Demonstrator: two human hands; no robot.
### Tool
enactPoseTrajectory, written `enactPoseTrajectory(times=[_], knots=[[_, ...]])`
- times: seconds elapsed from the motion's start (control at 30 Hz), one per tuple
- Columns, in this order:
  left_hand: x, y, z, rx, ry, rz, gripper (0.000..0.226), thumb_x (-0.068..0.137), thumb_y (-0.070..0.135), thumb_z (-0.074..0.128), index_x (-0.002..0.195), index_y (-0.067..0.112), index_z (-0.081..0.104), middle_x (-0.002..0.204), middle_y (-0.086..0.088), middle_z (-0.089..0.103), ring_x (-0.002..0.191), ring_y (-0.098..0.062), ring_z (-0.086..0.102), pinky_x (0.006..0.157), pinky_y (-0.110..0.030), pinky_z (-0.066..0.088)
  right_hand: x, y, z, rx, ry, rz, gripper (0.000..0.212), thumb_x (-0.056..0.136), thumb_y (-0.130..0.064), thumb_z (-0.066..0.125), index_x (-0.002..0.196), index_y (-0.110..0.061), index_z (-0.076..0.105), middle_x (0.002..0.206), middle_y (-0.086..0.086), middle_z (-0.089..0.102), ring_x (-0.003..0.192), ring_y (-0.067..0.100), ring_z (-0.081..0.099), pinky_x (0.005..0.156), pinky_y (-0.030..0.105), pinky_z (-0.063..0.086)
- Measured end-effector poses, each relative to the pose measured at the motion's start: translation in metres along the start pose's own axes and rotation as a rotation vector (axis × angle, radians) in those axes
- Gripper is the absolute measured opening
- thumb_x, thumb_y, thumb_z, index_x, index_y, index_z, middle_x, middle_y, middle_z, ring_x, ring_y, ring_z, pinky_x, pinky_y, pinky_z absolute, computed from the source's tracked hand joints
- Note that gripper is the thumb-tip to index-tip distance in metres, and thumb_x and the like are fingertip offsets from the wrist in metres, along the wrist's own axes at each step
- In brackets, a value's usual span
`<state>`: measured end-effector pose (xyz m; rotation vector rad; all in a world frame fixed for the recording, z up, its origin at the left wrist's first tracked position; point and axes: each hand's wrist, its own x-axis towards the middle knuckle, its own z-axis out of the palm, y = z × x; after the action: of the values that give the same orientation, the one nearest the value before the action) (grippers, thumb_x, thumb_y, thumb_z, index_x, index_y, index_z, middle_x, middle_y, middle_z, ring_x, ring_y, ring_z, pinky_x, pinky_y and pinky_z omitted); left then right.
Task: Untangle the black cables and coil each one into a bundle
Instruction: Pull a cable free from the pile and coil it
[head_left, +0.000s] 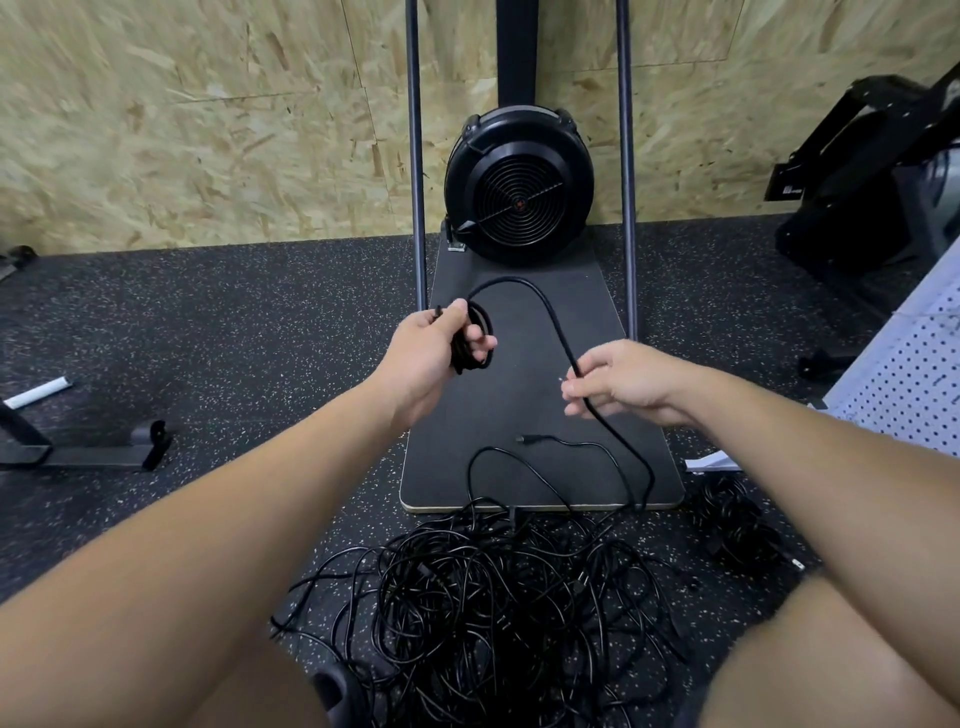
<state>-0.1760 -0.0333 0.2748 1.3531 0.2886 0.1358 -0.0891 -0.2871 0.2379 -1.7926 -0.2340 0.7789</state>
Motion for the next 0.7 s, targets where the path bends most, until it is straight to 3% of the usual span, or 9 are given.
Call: enactPoseTrajectory(times=[0.07, 0.17, 0.23, 0.3, 0.33, 0.47, 0.53, 0.63, 0.7], knots=[[0.001, 0.001, -0.002, -0.019, 0.010, -0.007, 0.031, 0.117, 0.023, 0.052, 0.087, 0.014, 0.051, 0.073, -0.004, 0.055, 0.078, -0.024, 0.069, 0.075, -0.033, 0.053, 0.001, -0.005, -0.003, 0.101, 0.154, -0.057, 0.030, 0.095, -0.007, 0.084, 0.118, 0.006, 0.069, 0.102, 0.021, 0.081, 0.082, 0.024, 0.079, 0.080, 0.038, 0.068], [0.002, 0.003, -0.004, -0.062, -0.010, -0.007, 0.031, 0.115, 0.022, 0.058, 0.086, 0.014, 0.051, 0.071, -0.004, 0.047, 0.076, -0.024, 0.065, 0.080, -0.037, 0.052, 0.001, -0.012, -0.007, 0.085, 0.368, -0.164, 0.021, 0.097, -0.015, 0.085, 0.101, 0.003, 0.078, 0.101, 0.019, 0.082, 0.066, 0.017, 0.070, 0.059, 0.027, 0.059], [0.002, 0.003, -0.004, -0.054, -0.018, 0.005, 0.031, 0.114, 0.020, 0.060, 0.084, 0.015, 0.053, 0.069, -0.002, 0.044, 0.076, -0.022, 0.063, 0.083, -0.038, 0.052, 0.004, -0.010, -0.010, -0.153, 0.487, -0.231, 0.021, 0.098, -0.022, 0.082, 0.087, -0.005, 0.081, 0.084, 0.011, 0.082, 0.061, 0.019, 0.069, 0.058, 0.031, 0.058], [0.003, 0.002, -0.004, -0.063, -0.031, 0.012, 0.026, 0.114, 0.018, 0.059, 0.089, 0.012, 0.057, 0.068, -0.001, 0.044, 0.079, -0.022, 0.064, 0.087, -0.039, 0.052, 0.009, -0.007, -0.007, -0.577, 0.557, -0.263, 0.032, 0.102, -0.030, 0.075, 0.074, -0.016, 0.079, 0.064, -0.001, 0.075, 0.061, 0.020, 0.072, 0.067, 0.034, 0.061], [0.004, 0.002, -0.005, -0.077, -0.043, 0.011, 0.021, 0.114, 0.018, 0.058, 0.095, 0.009, 0.060, 0.068, -0.002, 0.044, 0.081, -0.022, 0.065, 0.089, -0.039, 0.053, 0.011, -0.004, -0.003, -0.754, 0.558, -0.262, 0.037, 0.104, -0.034, 0.069, 0.071, -0.019, 0.076, 0.063, -0.003, 0.073, 0.065, 0.023, 0.072, 0.072, 0.037, 0.063], [0.003, 0.004, -0.005, -0.124, -0.071, -0.012, 0.013, 0.114, 0.017, 0.059, 0.108, 0.005, 0.060, 0.075, -0.006, 0.058, 0.091, -0.026, 0.071, 0.090, -0.037, 0.056, 0.004, -0.013, 0.029, -1.215, 0.289, -0.215, 0.033, 0.112, -0.039, 0.052, 0.090, -0.021, 0.069, 0.099, 0.009, 0.074, 0.091, 0.040, 0.069, 0.085, 0.048, 0.060], [0.001, 0.004, -0.003, -0.129, -0.048, -0.002, 0.013, 0.114, 0.015, 0.058, 0.108, 0.005, 0.061, 0.085, -0.010, 0.073, 0.098, -0.028, 0.076, 0.091, -0.035, 0.059, -0.003, -0.022, 0.046, -1.337, 0.140, -0.251, 0.032, 0.114, -0.037, 0.046, 0.098, -0.019, 0.067, 0.105, 0.009, 0.072, 0.097, 0.040, 0.067, 0.086, 0.048, 0.058], [0.000, 0.002, -0.004, -0.052, -0.040, 0.047, 0.018, 0.115, 0.015, 0.055, 0.112, 0.000, 0.065, 0.108, -0.017, 0.082, 0.112, -0.029, 0.079, 0.095, -0.034, 0.061, -0.015, -0.038, 0.067, -1.334, -0.006, -0.351, 0.036, 0.113, -0.038, 0.043, 0.091, -0.021, 0.066, 0.098, 0.004, 0.073, 0.093, 0.033, 0.067, 0.085, 0.047, 0.057], [0.000, 0.000, -0.006, 0.038, -0.061, 0.084, 0.020, 0.115, 0.016, 0.055, 0.116, -0.002, 0.063, 0.115, -0.017, 0.082, 0.115, -0.028, 0.079, 0.095, -0.033, 0.061, -0.021, -0.045, 0.073, -1.256, -0.073, -0.460, 0.035, 0.109, -0.036, 0.047, 0.082, -0.021, 0.063, 0.084, -0.003, 0.070, 0.080, 0.026, 0.064, 0.075, 0.043, 0.054]])
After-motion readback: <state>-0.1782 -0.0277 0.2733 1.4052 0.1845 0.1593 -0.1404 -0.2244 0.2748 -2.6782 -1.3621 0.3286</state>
